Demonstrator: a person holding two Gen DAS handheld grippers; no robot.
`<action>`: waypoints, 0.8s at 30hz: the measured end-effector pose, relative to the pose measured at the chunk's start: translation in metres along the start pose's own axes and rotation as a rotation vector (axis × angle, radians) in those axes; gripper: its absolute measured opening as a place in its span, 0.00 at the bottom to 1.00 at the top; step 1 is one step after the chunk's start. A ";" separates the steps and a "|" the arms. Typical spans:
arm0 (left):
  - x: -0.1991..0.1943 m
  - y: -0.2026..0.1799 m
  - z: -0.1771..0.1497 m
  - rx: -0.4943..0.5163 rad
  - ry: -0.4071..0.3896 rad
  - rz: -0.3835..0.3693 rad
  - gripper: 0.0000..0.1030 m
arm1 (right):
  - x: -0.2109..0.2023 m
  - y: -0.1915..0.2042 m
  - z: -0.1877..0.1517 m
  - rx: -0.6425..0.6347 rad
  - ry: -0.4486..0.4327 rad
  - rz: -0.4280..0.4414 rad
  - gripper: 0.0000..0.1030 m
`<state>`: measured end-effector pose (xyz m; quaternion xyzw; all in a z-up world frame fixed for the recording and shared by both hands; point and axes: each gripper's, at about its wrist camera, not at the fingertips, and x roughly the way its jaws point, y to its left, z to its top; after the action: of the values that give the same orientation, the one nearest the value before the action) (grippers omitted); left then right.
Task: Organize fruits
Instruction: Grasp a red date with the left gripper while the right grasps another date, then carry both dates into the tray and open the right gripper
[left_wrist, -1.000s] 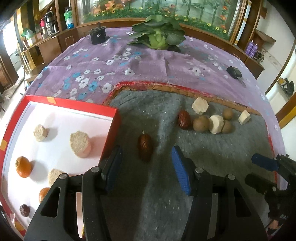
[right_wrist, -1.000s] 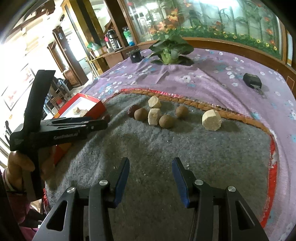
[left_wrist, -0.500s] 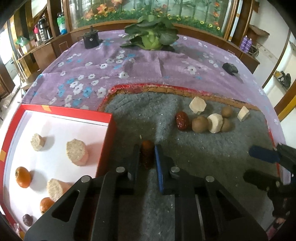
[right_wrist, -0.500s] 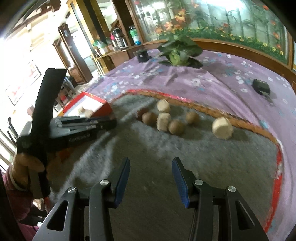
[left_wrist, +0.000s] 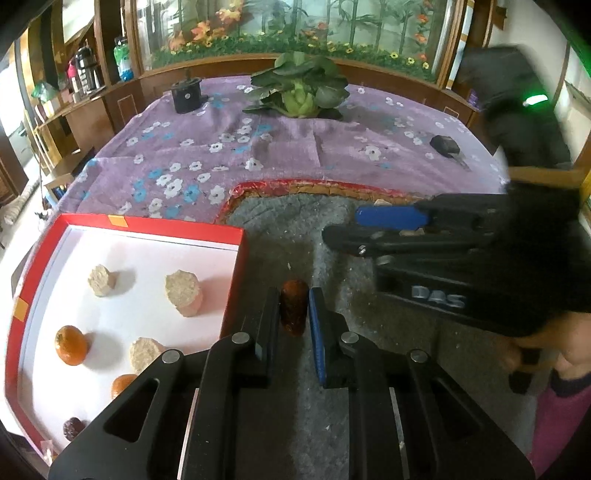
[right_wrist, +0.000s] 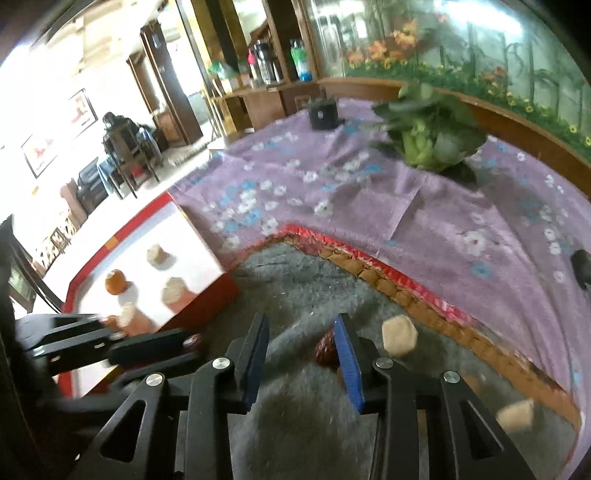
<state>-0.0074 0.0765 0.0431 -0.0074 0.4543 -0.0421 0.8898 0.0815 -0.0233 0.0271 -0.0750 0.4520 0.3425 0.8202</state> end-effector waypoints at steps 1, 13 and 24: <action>-0.001 0.000 0.000 0.005 -0.001 -0.001 0.14 | 0.002 -0.001 -0.003 -0.009 0.005 -0.042 0.35; 0.003 0.009 0.000 -0.013 0.006 -0.017 0.14 | 0.012 -0.004 -0.006 -0.040 0.078 -0.111 0.31; -0.008 0.005 -0.003 -0.002 -0.010 0.008 0.14 | -0.036 0.015 -0.030 -0.016 -0.023 -0.059 0.19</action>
<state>-0.0141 0.0823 0.0471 -0.0064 0.4497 -0.0380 0.8923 0.0386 -0.0433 0.0413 -0.0909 0.4374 0.3225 0.8345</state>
